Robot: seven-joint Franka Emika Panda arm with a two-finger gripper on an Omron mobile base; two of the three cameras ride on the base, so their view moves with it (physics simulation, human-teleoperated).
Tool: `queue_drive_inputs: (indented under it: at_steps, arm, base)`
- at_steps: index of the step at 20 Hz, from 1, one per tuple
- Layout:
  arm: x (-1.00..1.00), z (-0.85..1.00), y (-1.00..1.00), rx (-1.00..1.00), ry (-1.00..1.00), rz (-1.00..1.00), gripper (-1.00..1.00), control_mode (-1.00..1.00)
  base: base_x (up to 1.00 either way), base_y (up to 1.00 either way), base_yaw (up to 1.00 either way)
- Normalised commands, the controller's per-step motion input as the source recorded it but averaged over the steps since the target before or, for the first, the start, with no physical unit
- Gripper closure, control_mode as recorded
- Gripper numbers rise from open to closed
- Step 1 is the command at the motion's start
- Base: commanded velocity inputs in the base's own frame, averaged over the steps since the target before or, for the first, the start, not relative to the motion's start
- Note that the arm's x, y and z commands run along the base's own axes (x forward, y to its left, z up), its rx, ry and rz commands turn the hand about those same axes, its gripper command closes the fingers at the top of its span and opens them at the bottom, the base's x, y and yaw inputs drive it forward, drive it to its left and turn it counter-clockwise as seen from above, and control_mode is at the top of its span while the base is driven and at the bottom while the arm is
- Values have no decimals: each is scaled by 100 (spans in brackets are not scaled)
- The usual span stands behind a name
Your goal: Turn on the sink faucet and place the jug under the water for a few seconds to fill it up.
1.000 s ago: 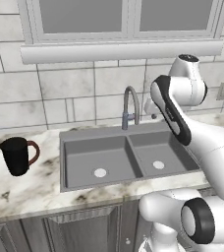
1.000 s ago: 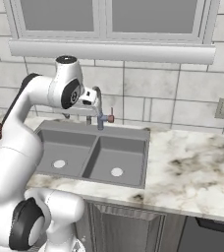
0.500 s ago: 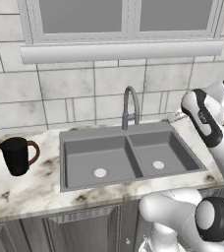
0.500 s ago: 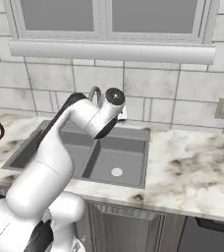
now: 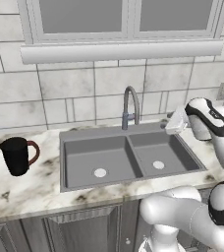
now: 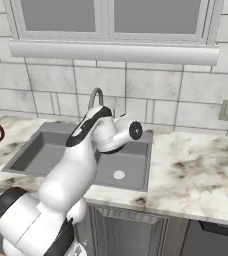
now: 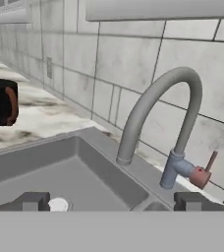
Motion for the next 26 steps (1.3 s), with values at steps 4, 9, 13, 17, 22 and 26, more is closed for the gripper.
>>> queue_drive_inputs:
  at_steps: [4, 9, 13, 17, 22, 26]
  arm:
    - [61, 0, -1, 5, -11, 17, -100, -100]
    - [64, 0, -2, 1, 0, 10, -100, -100]
    - [58, -5, -2, 0, 0, 2, -100, -100]
    - [52, -28, 0, 0, 0, 2, -100, -100]
    - [31, -32, 0, 1, 0, 1, -100, -100]
    - [26, -12, 1, 1, 0, 1, -100, -100]
  base:
    - [0, 0, 0]
    - [0, 0, 0]
    - [0, 0, 0]
    - [0, 0, 0]
    - [0, 0, 0]
    - [0, 0, 0]
